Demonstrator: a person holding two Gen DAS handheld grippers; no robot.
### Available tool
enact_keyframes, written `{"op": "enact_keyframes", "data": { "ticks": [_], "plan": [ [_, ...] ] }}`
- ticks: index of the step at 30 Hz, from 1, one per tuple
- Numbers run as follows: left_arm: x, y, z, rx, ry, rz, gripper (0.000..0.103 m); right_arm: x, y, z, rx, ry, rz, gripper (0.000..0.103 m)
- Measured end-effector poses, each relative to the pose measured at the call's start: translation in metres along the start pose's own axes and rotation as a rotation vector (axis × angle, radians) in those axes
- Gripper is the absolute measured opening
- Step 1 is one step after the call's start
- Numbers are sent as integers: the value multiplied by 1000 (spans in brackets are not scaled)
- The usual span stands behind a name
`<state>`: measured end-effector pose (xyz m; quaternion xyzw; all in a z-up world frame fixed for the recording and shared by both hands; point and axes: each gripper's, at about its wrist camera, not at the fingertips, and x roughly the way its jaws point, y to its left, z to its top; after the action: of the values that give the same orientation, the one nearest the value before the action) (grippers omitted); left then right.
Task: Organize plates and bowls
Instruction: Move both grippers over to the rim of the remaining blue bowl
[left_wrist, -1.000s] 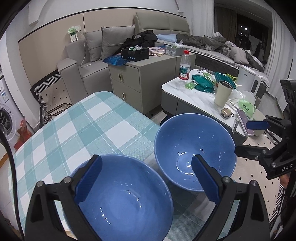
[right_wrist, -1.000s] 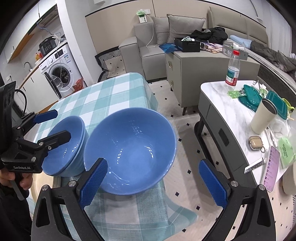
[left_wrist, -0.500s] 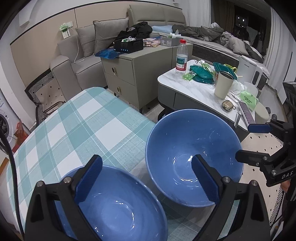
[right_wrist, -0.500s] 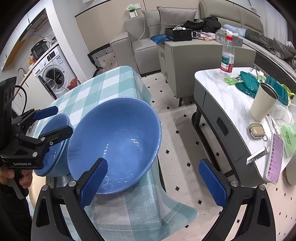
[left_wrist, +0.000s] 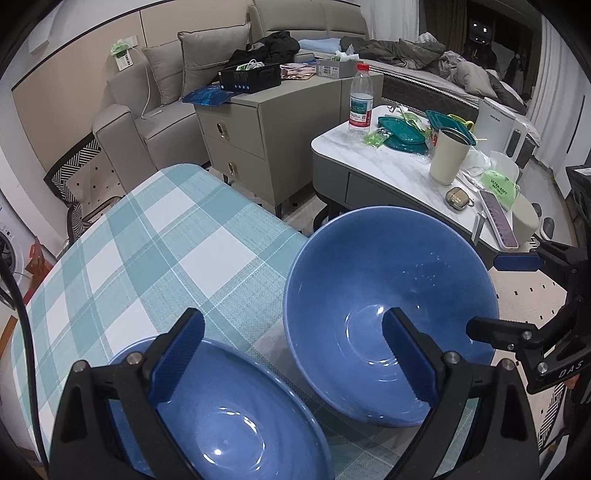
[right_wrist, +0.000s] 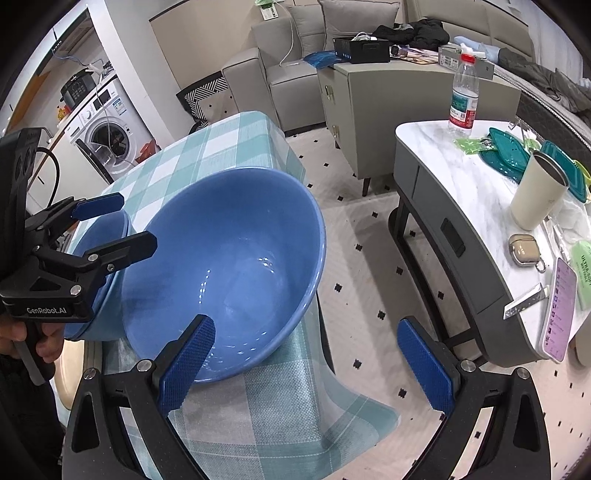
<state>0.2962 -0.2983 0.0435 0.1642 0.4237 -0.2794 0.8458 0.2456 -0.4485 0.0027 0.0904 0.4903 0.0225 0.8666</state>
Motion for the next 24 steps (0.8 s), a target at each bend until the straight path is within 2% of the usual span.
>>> {"op": "enact_keyframes", "data": {
  "ticks": [19,22,24],
  "plan": [
    [14,-3,2,22,52,6,96,11,2,1,13,16,16,101],
    [16,-4,3,25,59,-2,91,12,4,1,6,20,26,99],
    [17,-5,3,30,65,-9,85,13,5,0,6,22,33,94]
  ]
}}
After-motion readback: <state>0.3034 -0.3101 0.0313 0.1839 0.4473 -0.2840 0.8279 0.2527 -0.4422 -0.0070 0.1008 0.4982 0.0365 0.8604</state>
